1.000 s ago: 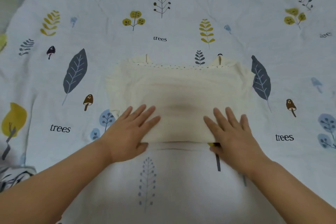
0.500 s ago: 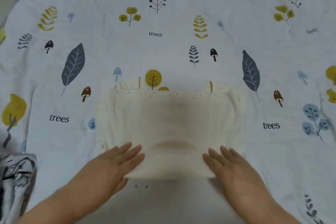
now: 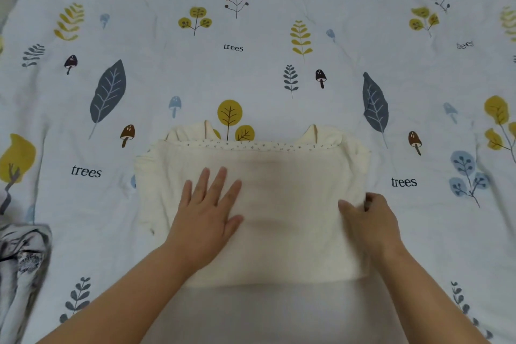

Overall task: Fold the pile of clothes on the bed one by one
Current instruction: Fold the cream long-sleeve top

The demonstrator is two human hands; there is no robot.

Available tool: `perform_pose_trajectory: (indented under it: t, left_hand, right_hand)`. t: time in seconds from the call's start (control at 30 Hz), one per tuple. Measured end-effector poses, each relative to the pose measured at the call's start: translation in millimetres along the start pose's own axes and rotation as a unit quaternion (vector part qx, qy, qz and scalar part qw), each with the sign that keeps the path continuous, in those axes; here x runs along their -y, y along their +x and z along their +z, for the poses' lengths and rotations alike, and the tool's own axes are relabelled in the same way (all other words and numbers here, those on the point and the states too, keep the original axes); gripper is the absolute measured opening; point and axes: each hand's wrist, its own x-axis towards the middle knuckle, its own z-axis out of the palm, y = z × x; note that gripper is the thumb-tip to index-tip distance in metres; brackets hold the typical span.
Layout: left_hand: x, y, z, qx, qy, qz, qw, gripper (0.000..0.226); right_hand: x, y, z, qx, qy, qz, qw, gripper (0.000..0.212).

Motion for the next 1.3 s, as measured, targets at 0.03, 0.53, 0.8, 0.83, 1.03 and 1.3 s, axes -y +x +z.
perform_pose_trajectory:
  t: [0.03,0.53,0.8,0.83,1.03,1.3]
  left_hand:
    - [3,4,8,0.008,0.011,-0.004,1.0,0.089]
    - [-10,1,-31,-0.028,-0.42,-0.064,0.905,0.041]
    - [34,-5,-70,0.036,-0.828,-0.077,0.554,0.065]
    - [44,-7,-69,0.04,-0.822,-0.097,0.559,0.067]
    - [59,4,-46,-0.054,-0.507,-0.229,0.829,0.095]
    - [63,32,-58,-0.224,-0.55,-0.231,0.771,0.02]
  right_hand:
    - [1,4,0,0.006,0.003,0.013,1.0,0.052]
    - [65,-60,-8,0.131,-0.005,-0.158,0.979,0.016]
    - [97,-130,92,0.113,-0.177,-0.408,0.888,0.067]
    - [95,-133,104,0.149,-0.169,-0.409,0.884,0.07]
    - [72,-136,135,0.287,-0.233,-0.408,0.835,0.065]
    - [63,-134,119,0.073,-0.137,-0.451,0.879,0.04]
